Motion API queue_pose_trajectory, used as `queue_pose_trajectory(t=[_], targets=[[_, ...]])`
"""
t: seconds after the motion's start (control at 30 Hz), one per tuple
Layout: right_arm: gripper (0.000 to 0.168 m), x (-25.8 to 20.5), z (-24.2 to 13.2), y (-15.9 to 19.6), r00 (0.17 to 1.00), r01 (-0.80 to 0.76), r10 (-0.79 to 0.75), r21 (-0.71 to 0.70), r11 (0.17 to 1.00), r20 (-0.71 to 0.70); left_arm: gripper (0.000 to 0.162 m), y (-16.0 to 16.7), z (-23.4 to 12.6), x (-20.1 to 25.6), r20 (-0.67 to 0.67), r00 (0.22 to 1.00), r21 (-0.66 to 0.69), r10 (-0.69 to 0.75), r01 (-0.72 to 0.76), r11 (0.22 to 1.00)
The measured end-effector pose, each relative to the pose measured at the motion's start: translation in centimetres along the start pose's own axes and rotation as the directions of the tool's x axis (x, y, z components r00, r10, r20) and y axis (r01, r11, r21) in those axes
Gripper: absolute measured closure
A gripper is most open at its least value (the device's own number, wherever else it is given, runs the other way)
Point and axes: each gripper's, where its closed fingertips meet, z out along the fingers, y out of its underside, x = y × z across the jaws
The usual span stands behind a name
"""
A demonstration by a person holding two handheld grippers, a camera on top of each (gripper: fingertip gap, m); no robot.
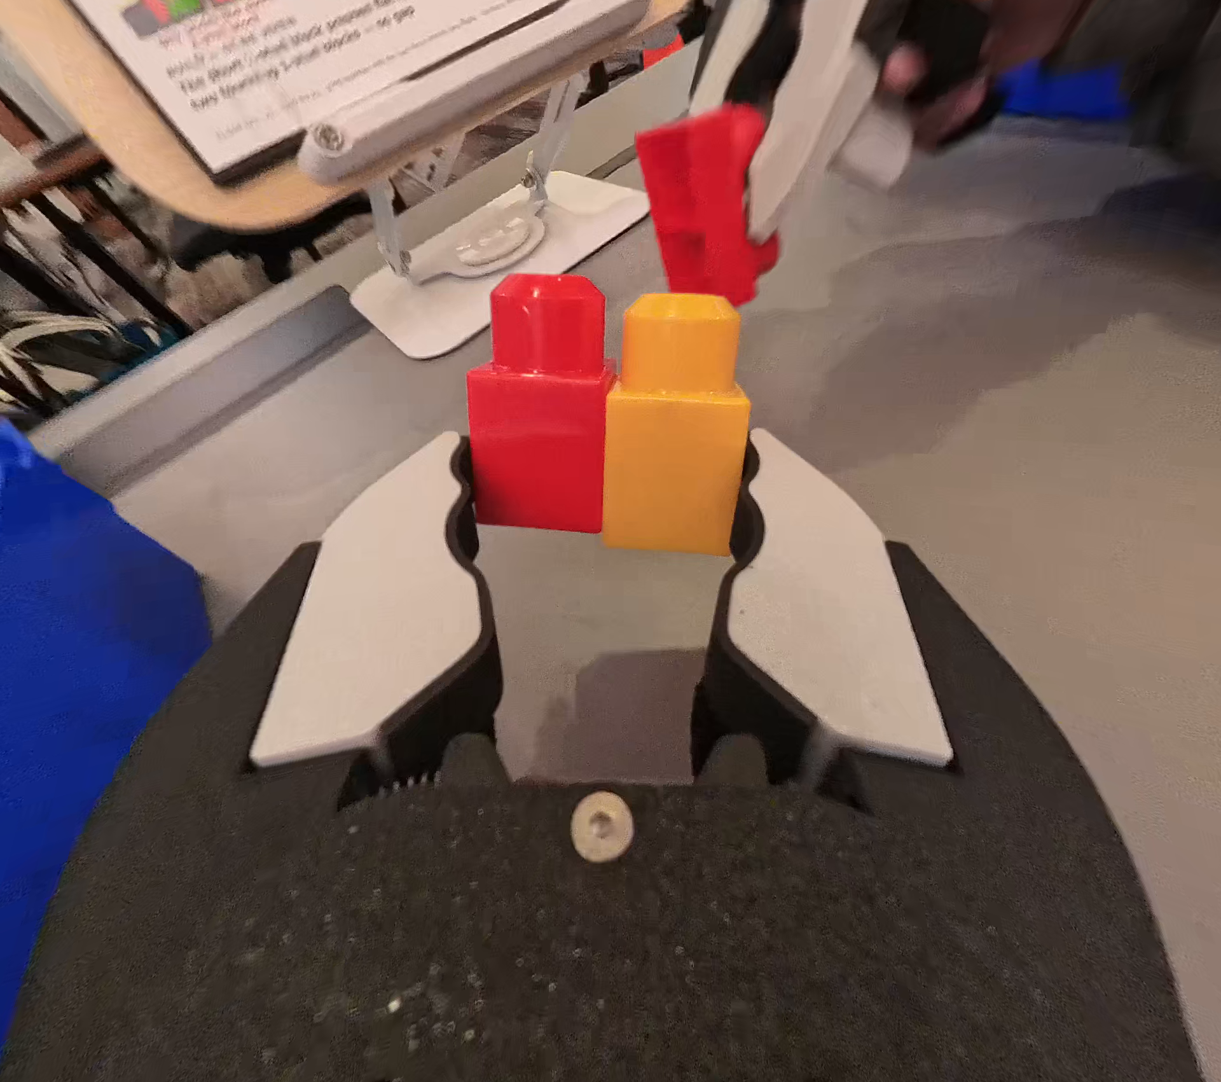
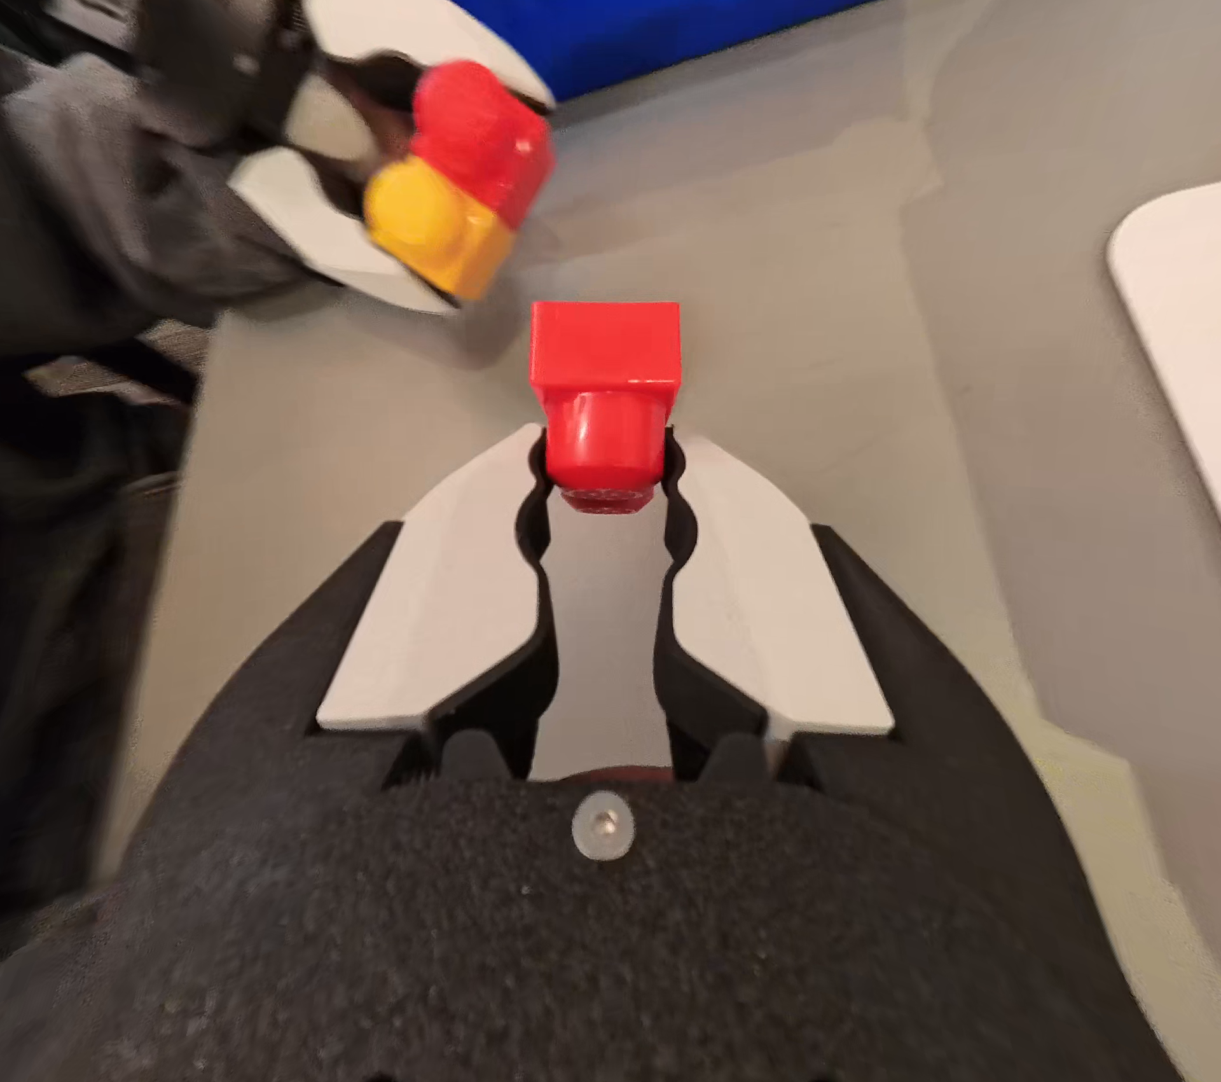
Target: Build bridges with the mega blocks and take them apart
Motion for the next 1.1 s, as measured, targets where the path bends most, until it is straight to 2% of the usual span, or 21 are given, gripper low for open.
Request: queue_pose_trajectory(t=[0.1,0.2,0.3,0.43,0.93,1.1], targets=[[0.137,-3.4,-3.1,-1.3,0.999,-0.01,0.013,-0.073,0.997,0.041,0.087,-1.4,0.5,1.0,0.008,0.985,0.004,0.17,-0.17,0.985],[0.137,-5.9,-4.9,-2.0,0.999,0.002,0.003,-0.14,0.99,0.034,0.087,-2.9,1.0,2.3,0.025,0.926,-0.003,0.376,-0.376,0.927],[0.137,-6.9,-5.4,-1.4,1.0,0.002,-0.004,-0.2,0.98,-0.01,0.087,-4.4,1.6,3.3,0.04,0.864,-0.008,0.501,-0.501,0.865],[0.137,-7.7,-4.8,-0.4,1.0,-0.031,0.03,-0.204,0.978,-0.008,0.087,-6.0,2.2,4.4,0.06,0.784,-0.02,0.618,-0.618,0.786],[0.137,-7.3,-4.0,2.1,0.992,-0.127,0.123,-0.23,0.965,-0.029,0.087,-6.0,3.4,6.3,0.077,0.601,-0.081,0.796,-0.792,0.605],[0.137,-7.3,-3.6,2.1,0.99,-0.143,0.143,-0.195,0.97,-0.011,0.087,-6.2,3.6,6.6,0.076,0.635,-0.08,0.769,-0.765,0.639]])
